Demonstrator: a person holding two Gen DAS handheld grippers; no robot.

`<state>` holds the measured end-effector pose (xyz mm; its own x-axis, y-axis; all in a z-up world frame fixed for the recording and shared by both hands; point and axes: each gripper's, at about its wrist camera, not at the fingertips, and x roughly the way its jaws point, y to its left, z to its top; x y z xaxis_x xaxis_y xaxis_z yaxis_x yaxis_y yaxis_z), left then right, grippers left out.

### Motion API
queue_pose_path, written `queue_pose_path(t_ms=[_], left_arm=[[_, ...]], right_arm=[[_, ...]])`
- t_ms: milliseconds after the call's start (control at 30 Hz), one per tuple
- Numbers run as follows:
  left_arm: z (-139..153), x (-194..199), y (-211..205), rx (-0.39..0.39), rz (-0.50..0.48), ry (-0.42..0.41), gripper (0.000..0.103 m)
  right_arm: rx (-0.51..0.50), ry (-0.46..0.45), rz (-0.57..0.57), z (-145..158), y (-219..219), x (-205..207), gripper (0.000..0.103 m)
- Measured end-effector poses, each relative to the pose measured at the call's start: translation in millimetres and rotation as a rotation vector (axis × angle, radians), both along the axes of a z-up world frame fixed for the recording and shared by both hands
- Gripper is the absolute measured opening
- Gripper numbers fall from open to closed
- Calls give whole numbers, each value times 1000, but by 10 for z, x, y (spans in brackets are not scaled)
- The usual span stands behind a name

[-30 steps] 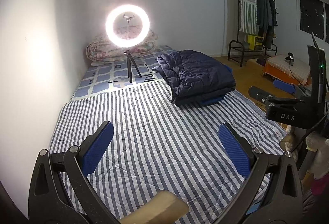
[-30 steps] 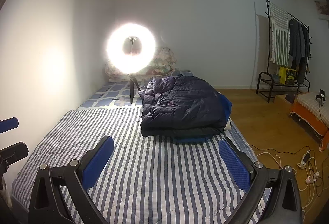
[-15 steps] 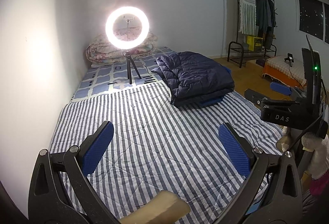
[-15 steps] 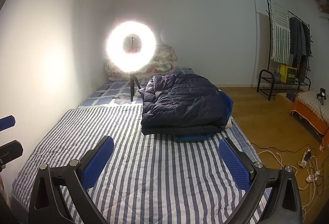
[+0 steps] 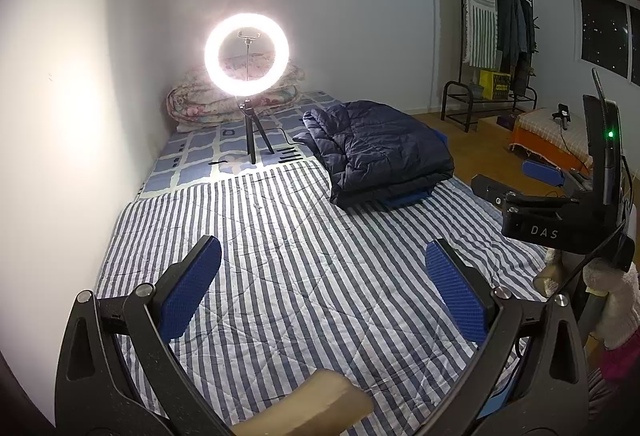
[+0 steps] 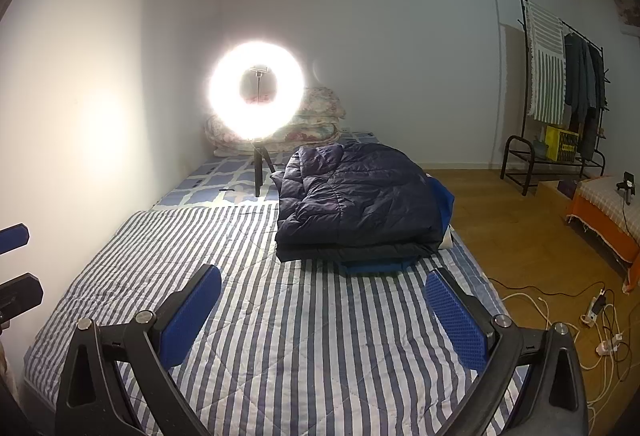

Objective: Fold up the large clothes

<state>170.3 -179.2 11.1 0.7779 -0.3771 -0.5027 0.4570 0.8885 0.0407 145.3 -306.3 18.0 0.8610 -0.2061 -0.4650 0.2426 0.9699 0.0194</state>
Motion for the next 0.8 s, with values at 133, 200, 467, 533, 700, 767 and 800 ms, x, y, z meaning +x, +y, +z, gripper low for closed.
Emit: queue_pose_path(t_ms=[133,200,467,533,700,767,800], left_arm=[[15,2,12,-1,-1,-2,103],[15,1,8,1,0,-2,103],[48,7,26,7,1,-8,103],[46,2,23,7,0,-8,103],[50,-32,31,9,6,-28,103],[55,-37,37,7,13,-35,103],[57,-32,41,6,14,-34,103]], right_arm=[[-1,0,0,0,2,5,103],[-1,1,0,0,4,5,103],[-5,4,9,-13,-4,16,103],[-6,6,15,-20,-11,23,103],[-11,12,23,-36,-28,35,103],[-12,13,26,-39,-34,36,103],[-12,13,27,-39,-36,36,103]])
